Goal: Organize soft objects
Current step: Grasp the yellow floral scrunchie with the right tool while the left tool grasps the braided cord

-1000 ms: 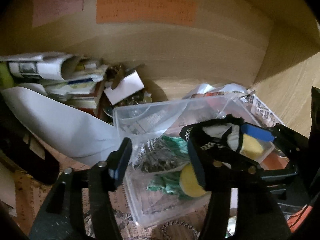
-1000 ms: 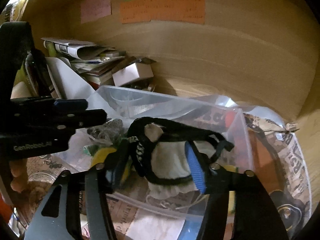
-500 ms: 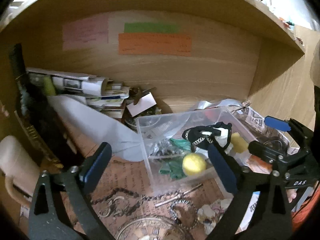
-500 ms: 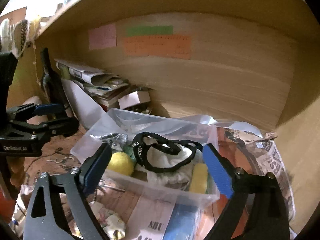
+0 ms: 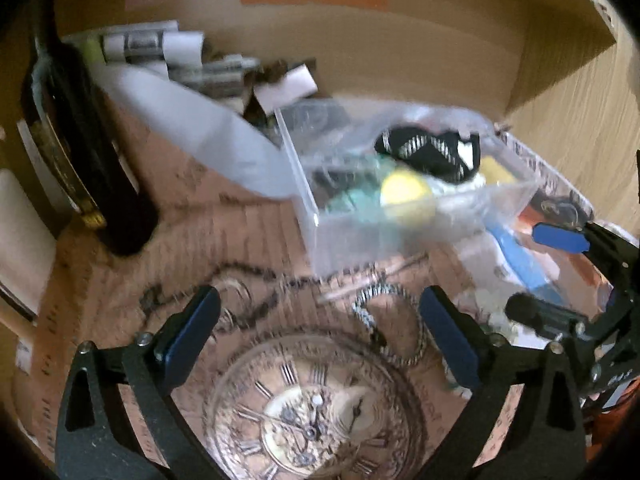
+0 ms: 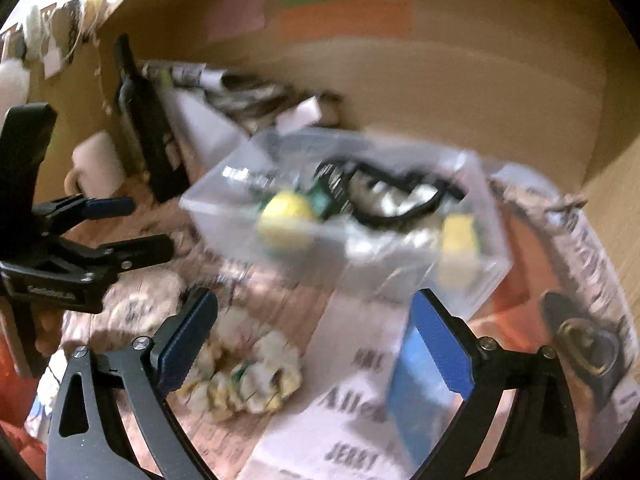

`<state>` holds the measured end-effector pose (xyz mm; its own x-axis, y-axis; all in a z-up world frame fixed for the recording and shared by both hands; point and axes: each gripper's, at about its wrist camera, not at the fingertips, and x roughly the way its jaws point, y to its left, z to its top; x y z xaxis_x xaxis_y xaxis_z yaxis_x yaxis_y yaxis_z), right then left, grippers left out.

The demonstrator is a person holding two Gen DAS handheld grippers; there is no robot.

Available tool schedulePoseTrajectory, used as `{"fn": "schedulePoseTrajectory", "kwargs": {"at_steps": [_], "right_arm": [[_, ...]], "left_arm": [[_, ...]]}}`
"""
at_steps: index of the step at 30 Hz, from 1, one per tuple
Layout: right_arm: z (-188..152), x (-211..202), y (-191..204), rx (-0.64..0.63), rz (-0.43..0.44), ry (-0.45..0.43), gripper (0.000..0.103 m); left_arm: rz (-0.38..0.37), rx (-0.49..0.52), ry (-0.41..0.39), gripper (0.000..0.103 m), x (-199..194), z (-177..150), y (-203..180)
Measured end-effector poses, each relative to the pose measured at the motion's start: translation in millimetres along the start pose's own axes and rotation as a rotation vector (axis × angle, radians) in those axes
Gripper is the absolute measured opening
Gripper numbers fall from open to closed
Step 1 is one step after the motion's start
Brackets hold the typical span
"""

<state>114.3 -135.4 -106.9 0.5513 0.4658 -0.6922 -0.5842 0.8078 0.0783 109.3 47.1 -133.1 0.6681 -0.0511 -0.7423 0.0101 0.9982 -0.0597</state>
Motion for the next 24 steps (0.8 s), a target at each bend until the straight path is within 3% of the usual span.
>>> {"fn": "schedulePoseTrajectory", "kwargs": {"at_steps": [2,6,10,11,15,17,19,20,22,24], "right_arm": [[-6,6,8,-0.013,0.020,0.031,0.097],[-11,16,18,-0.023,0.049,0.075,0.097],[-15,25,22,-0.030,0.057,0.113,0.094],[-16,28,23,-0.033,0.056,0.125,0.092],[-20,40,27,-0.046,0.061,0.176,0.068],[-22,38,29,-0.059,0.056,0.161,0.062],[-21,37,29,-0.066,0.064,0.156,0.044],[-20,37,29,-0.067,0.061,0.152,0.040],[-20,37,28,-0.066,0.054,0.145,0.025],[-19,37,26,-0.061,0.033,0.142,0.018]], "left_arm": [[-0.014,0.010,0.040,0.080,8,-5,-1],[-0.050,0.004,0.078,0.069,18,-16,-3],[-0.086,0.010,0.130,0.044,28,-21,-7],[-0.083,0.016,0.130,0.042,30,-22,-8],[-0.085,0.033,0.112,0.026,28,-25,-12],[-0.083,0.038,0.107,0.018,28,-26,-13],[-0.079,0.043,0.105,0.012,27,-27,-13],[-0.077,0.043,0.103,0.009,27,-27,-13],[-0.082,0.039,0.103,0.008,27,-26,-14],[-0.081,0.038,0.093,0.008,24,-25,-13]]}}
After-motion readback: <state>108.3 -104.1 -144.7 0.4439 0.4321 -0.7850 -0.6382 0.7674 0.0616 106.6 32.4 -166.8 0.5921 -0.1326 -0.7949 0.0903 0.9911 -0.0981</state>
